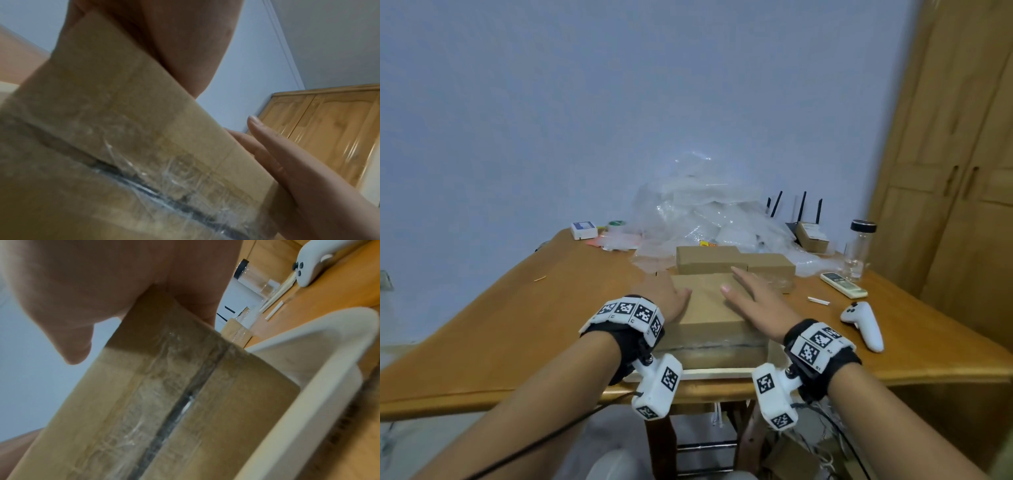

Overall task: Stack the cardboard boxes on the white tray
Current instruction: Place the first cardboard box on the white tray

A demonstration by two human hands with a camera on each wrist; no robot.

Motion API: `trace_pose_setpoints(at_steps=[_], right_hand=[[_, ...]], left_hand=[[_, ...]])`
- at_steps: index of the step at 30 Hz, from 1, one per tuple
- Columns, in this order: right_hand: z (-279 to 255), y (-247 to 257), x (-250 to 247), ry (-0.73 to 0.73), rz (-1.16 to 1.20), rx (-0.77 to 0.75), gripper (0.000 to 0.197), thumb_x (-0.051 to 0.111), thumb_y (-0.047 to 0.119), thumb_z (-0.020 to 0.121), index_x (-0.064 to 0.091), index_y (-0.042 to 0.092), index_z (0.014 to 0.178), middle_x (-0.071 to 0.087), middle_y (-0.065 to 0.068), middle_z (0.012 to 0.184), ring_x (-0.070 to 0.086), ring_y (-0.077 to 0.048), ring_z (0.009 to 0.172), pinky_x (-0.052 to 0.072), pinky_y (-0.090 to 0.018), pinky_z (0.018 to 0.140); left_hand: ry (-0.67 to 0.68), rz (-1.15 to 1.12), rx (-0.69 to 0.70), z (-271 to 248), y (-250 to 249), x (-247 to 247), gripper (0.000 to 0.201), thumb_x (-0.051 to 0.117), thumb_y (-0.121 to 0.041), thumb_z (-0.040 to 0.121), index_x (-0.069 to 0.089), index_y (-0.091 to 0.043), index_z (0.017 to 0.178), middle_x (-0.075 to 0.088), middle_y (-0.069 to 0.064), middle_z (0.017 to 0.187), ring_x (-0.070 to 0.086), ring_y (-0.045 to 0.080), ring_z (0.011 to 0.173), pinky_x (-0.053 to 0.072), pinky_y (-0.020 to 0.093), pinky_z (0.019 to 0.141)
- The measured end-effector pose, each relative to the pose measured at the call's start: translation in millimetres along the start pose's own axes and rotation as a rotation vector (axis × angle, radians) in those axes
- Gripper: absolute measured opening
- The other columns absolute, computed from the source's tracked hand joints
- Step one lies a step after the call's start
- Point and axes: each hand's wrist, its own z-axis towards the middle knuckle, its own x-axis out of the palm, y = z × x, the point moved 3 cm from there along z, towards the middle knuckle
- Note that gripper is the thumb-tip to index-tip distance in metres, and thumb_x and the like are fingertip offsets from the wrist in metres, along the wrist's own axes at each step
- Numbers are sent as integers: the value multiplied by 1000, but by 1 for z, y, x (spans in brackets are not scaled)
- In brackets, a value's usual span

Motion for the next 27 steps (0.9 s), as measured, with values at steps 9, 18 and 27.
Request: trace_pose_setpoints(at_steps=[9,18,27], right_hand=[[1,-21,16,121,-75,77,115,21,103,64,18,41,160,12,-6,173,8,-22,160,16,-46,124],[44,-1,-18,104,-77,86,84,38,71,95,22,23,162,29,-1,168,27,-21,155,21,-34,120],[113,-5,-52,181,-186,212,72,46,59,100,27,23,160,39,-7,163,41,-27,147,31,-30,104]], left_hand=[[103,59,38,8,5,13,63,37,-58,99,52,-6,131,65,17,126,63,34,112,48,37,87],[79,-66,32,54,-15,-34,72,30,-60,100,39,-12,153,57,14,145,54,32,133,40,40,103],[156,-262,3,132,-37,-24,81,40,-58,98,24,-8,159,39,17,161,42,35,145,33,40,113]])
